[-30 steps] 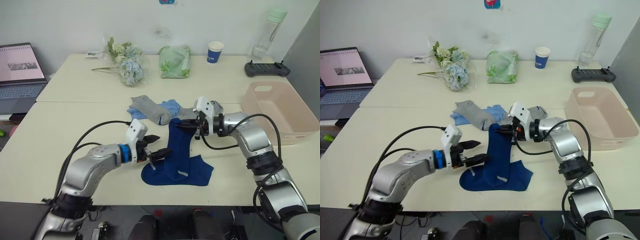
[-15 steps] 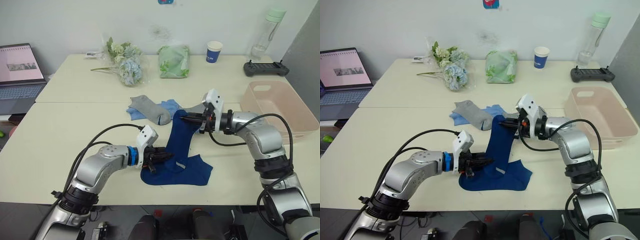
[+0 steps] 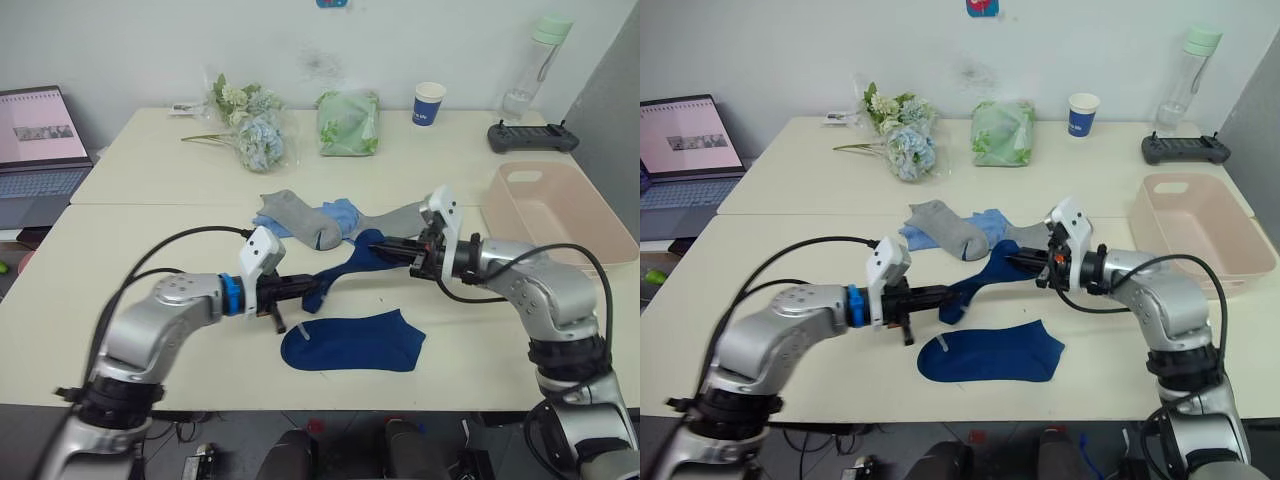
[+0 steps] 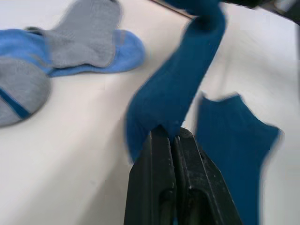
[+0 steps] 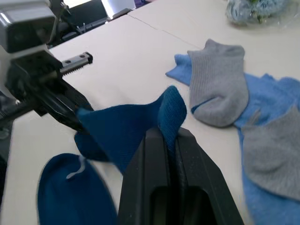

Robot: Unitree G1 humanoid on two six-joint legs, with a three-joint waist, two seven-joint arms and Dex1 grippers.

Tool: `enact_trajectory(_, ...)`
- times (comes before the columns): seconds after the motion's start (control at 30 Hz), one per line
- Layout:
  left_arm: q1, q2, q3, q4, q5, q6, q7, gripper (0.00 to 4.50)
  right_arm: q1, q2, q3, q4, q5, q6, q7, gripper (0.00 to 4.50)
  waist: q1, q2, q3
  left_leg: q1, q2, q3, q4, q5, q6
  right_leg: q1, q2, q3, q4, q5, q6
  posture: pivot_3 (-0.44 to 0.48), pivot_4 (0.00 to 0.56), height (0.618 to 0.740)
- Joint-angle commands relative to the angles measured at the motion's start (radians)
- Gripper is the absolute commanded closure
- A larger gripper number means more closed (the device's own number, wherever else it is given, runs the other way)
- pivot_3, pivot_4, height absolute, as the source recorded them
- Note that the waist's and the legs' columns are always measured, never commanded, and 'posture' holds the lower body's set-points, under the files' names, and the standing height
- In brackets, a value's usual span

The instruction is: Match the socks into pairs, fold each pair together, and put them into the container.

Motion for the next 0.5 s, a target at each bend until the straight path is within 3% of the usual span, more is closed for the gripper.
enact_trajectory(0.03, -0.036, 0.052, 0.001, -0.051, -0.069, 0.04, -0.096, 4.47, 0.049, 0.021, -0.09, -0.15, 0.098, 0.14, -0.106, 4.5, 0.002, 0.0, 0.0, 0.0, 0.0, 0.0, 0.0, 0.0, 0.0, 0.0, 0.0, 0.0, 0.0, 0.0, 0.0, 0.0, 0.15, 0.74)
enact_trajectory(0.3, -0.088, 0.177, -0.15, 0.02, -0.04, 0.06, -0.32, 4.47, 0.23, 0.129, -0.259, -0.373, 0.254, 0.415, -0.329, 4.5, 0.002, 0.0, 0.0, 0.0, 0.0, 0.0, 0.0, 0.0, 0.0, 0.0, 0.001, -0.001, 0.0, 0.0, 0.0, 0.0, 0.15, 0.74)
enact_trajectory(0.5, -0.17, 0.133, -0.301, 0.197, 0.109, -0.04, -0.391, 4.47, 0.378, 0.245, -0.296, -0.475, 0.272, 0.472, -0.475, 4.5, 0.001, 0.0, 0.0, 0.001, 0.0, 0.0, -0.001, 0.0, 0.001, 0.0, 0.002, -0.001, 0.001, 0.0, 0.0, 0.0, 0.15, 0.74)
